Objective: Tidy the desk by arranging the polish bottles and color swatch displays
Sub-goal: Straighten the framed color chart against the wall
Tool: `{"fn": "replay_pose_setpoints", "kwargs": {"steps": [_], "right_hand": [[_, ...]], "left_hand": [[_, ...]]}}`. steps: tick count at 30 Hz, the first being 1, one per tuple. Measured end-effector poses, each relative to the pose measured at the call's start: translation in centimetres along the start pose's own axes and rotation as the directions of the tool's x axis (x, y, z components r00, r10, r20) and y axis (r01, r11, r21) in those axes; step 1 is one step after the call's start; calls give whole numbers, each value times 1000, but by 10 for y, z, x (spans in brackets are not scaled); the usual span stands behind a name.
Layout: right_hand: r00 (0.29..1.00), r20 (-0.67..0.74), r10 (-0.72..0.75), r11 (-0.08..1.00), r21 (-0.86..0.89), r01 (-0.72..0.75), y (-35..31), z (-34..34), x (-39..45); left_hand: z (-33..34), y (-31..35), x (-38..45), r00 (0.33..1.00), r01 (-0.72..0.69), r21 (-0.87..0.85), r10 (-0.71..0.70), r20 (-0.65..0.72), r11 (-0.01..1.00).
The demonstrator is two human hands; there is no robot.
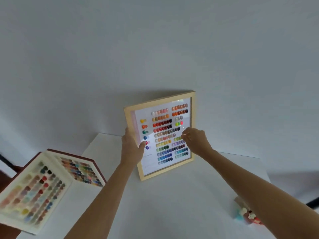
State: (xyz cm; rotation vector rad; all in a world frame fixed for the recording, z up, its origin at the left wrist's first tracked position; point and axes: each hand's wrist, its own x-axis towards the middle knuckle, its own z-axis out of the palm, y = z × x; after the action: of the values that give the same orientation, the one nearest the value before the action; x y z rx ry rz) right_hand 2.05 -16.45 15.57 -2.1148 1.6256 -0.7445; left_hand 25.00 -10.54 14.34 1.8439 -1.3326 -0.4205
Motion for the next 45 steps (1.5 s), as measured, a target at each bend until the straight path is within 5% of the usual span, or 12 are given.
{"fn": "replay_pose_setpoints", "kwargs": {"steps": [7, 13, 19, 26, 45], "right_hand": [[980, -30, 196, 980, -17, -196, 40, -4, 35], [922, 24, 386, 915, 116, -386, 59, 14, 62], [929, 96, 358, 896, 245, -370, 74, 31, 77], [936, -63, 346, 925, 191, -328, 96, 40, 67], [823, -262, 503, 851, 313, -421, 113, 41, 58]], "left_hand": [[36, -26, 11, 993, 112, -48, -113, -15, 993], [46, -55, 13, 998, 3, -73, -8, -69, 997], [50, -74, 31, 998, -35, -64, 32, -55, 997], [57, -74, 67, 999, -35, -93, 36, 3, 995], [86, -46, 143, 966, -126, -146, 155, 206, 981]]}}
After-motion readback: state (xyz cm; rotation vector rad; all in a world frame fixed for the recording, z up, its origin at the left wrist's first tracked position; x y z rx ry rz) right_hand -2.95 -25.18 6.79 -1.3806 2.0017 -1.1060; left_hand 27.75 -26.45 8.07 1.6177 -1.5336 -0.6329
